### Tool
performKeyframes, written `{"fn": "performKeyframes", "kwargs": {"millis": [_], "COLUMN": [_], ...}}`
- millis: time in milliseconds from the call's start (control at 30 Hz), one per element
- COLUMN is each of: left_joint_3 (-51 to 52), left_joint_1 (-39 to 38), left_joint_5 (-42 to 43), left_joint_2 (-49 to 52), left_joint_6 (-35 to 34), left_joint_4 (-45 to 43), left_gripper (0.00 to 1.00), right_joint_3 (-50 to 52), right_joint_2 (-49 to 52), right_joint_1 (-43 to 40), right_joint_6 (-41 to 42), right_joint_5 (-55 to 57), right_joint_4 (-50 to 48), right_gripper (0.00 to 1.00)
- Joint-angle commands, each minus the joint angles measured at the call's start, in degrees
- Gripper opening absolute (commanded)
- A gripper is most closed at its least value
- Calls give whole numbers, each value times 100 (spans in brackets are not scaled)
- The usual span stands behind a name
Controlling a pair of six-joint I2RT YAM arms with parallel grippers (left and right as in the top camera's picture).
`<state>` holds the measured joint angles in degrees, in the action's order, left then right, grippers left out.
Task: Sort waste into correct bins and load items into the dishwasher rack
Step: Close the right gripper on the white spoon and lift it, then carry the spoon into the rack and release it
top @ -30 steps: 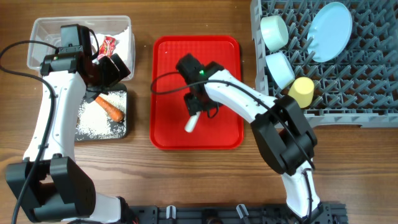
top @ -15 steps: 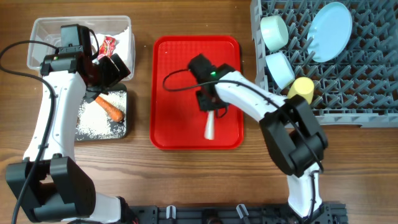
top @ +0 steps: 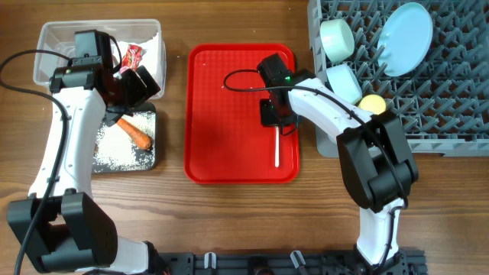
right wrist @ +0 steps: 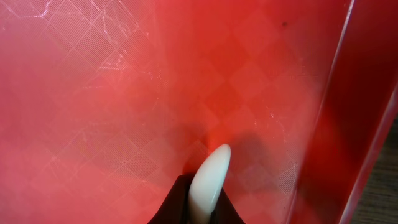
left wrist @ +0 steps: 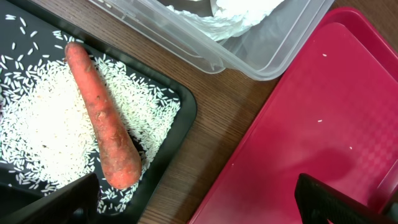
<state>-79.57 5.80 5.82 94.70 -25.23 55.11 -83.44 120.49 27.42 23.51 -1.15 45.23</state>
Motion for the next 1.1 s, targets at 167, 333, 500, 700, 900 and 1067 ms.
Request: {"fn": "performKeyframes", "kwargs": {"millis": [167, 333, 500, 700, 900, 1067], "left_joint_3": [-15, -15, -15, -15, -15, -15], "left_joint_1": [7, 7, 7, 7, 7, 7], "left_joint_5": [-57, -57, -55, -55, -57, -55], "left_joint_2": [-7, -7, -7, -7, -7, -7], "left_joint_6": [-55, -55, -55, -55, -55, -55], "left_joint_4": [-20, -20, -20, -17, -17, -17], "left_gripper": [100, 100, 100, 100, 100, 100], "right_joint_3": [188, -754, -1596, -2090, -2087, -1937], "right_joint_2": [356, -129, -527, -1287, -1867, -1869], "right_joint_1": [-52, -90, -313, -1032, -2415, -3670], "right_joint_6": [-437, -813, -848, -767, -339, 282], "right_joint_5": [-129, -151, -151, -146, 133, 636], "right_joint_4": [369, 1237, 1797, 2149, 2376, 2151], "right_gripper": [4, 5, 4, 4, 4, 4]}}
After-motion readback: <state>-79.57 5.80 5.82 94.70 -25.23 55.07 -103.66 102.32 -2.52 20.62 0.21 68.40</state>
